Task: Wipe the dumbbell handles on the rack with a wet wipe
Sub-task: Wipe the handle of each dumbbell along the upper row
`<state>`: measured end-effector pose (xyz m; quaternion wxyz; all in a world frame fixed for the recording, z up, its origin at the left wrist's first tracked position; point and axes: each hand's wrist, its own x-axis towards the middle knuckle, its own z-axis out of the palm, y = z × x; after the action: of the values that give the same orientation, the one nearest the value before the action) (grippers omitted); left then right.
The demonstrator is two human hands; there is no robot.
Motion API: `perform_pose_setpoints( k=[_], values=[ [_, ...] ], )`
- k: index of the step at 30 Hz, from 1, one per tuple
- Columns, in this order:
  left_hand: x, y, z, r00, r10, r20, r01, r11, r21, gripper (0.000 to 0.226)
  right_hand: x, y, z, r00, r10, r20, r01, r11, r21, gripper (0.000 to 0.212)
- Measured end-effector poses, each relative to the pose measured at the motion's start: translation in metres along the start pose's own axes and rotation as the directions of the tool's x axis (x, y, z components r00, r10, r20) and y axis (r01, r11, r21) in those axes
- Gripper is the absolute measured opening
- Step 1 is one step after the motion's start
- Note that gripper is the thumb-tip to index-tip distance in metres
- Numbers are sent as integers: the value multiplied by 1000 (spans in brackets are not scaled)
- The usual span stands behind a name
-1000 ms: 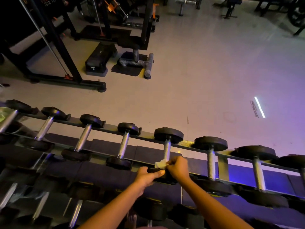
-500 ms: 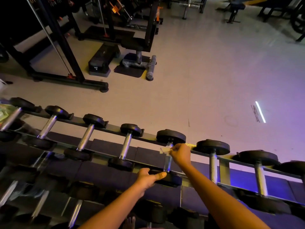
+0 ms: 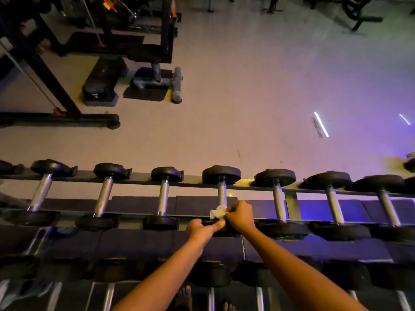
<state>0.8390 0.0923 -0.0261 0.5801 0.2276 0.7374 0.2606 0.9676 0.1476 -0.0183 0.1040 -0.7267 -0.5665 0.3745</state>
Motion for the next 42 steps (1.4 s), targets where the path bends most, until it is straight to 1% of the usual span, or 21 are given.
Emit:
perform_pose_setpoints(
  k=[2, 3, 4, 7, 8, 9, 11, 15, 17, 20, 22, 24, 26, 28, 31, 33, 37, 40, 42],
  values=[
    [4, 3, 2, 1000, -20, -5, 20, 999, 25, 59, 0, 2, 2, 1000, -5, -22, 5, 1000, 0, 1],
    [6, 5, 2, 999, -30, -14, 31, 999, 42, 65, 0, 2, 2, 999, -4, -32, 5, 1000, 10, 1],
    [5, 8, 1, 999, -31, -30, 33, 998, 60, 68, -1, 2, 3, 999, -5, -39, 5, 1000, 21, 2],
    [0, 15, 2, 999, -35, -38, 38, 996, 80, 58, -2, 6, 4, 999, -5, -39, 7, 999, 48, 6],
    [-2, 15, 4, 998, -23, -60, 27, 997, 68, 59, -1, 7, 4, 999, -17, -39, 19, 998, 55, 7],
    [-7, 14, 6, 995, -3, -96, 9, 998, 61, 57, -1, 8, 3, 999, -35, -36, 37, 998, 56, 8],
    [-19, 10, 14, 984, 49, -170, -39, 997, 61, 44, 1, 8, 1, 996, -92, -18, 93, 995, 33, 12],
    [-36, 4, 35, 933, 148, -327, -115, 986, 118, 32, -4, 13, -9, 971, -241, -13, 240, 971, -11, 16],
    [-53, 5, 51, 903, 182, -390, -135, 980, 144, 34, -8, 28, -19, 953, -300, -36, 301, 954, 15, 16],
    [-81, 0, 86, 859, 263, -438, -189, 960, 206, 47, -19, 67, -47, 925, -374, -62, 376, 927, 19, 13],
    [-97, -4, 113, 847, 316, -427, -221, 940, 258, 49, -22, 95, -71, 901, -426, -79, 427, 904, 2, 11],
    [-107, -8, 140, 855, 338, -392, -237, 929, 285, 48, -23, 120, -97, 897, -427, -113, 430, 903, 0, 11],
    [-116, -7, 166, 876, 342, -341, -256, 927, 273, 47, -22, 138, -121, 896, -421, -138, 426, 905, 8, 12],
    [-121, -3, 189, 897, 331, -294, -261, 932, 252, 48, -20, 150, -139, 884, -447, -137, 451, 893, 0, 14],
    [-124, 9, 211, 907, 334, -257, -275, 931, 238, 47, -16, 160, -155, 874, -464, -147, 468, 884, -6, 17],
    [-123, 20, 220, 911, 327, -253, -272, 935, 227, 46, -12, 166, -163, 881, -449, -150, 454, 891, 0, 17],
    [-116, 32, 233, 929, 282, -241, -227, 945, 234, 57, -3, 182, -169, 905, -404, -131, 409, 913, 11, 13],
    [-109, 34, 238, 920, 263, -290, -195, 950, 244, 58, 7, 192, -168, 923, -361, -130, 370, 927, 54, 13],
    [-104, 35, 238, 916, 226, -332, -159, 963, 215, 59, 14, 193, -167, 936, -328, -127, 343, 932, 122, 13]
  ],
)
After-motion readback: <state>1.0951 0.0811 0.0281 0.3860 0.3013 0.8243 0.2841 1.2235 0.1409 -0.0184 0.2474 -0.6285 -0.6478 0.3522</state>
